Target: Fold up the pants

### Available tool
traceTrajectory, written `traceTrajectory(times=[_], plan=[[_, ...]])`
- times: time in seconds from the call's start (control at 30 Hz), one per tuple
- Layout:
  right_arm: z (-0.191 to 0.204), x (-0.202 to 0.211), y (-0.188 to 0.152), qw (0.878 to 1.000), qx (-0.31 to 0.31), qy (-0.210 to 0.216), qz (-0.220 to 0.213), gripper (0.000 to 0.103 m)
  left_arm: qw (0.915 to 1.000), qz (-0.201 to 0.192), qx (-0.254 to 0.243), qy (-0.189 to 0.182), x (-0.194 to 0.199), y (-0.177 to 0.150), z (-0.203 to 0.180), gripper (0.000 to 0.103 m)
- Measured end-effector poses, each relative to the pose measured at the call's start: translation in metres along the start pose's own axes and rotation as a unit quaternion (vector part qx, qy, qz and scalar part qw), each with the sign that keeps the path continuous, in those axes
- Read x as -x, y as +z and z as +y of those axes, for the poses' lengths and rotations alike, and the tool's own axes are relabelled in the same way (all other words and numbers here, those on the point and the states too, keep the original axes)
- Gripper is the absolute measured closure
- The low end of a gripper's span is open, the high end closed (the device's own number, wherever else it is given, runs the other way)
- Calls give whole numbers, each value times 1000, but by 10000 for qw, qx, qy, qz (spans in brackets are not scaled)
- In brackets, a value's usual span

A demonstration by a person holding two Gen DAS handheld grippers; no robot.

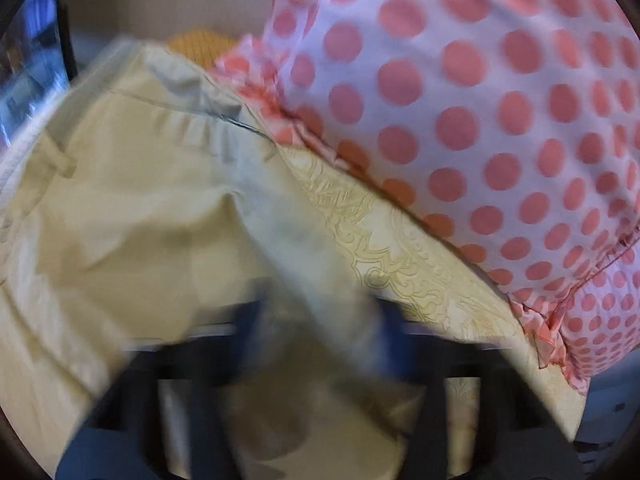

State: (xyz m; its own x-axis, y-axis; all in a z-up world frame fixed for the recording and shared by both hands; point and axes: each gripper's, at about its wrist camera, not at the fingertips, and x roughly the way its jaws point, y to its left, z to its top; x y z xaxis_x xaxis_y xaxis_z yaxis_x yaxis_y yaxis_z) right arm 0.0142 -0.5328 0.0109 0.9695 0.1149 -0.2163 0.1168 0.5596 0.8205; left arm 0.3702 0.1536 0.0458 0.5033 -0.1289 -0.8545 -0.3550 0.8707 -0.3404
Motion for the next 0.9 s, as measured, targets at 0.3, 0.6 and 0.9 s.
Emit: traceTrajectory(times=[0.3,0.6,0.9], plan=[[4,3,28,9984,430,-292,-237,102,9827,-1615,-577,-702,170,-115,61,95],[-71,12,-5,9939,-403,-991,266,102,9920,-1147,-140,-516,164,-260,151,95],[-61,17,23,9953,-118,-964,22,102,9889,-1198,-127,-867,163,-275,158,94]])
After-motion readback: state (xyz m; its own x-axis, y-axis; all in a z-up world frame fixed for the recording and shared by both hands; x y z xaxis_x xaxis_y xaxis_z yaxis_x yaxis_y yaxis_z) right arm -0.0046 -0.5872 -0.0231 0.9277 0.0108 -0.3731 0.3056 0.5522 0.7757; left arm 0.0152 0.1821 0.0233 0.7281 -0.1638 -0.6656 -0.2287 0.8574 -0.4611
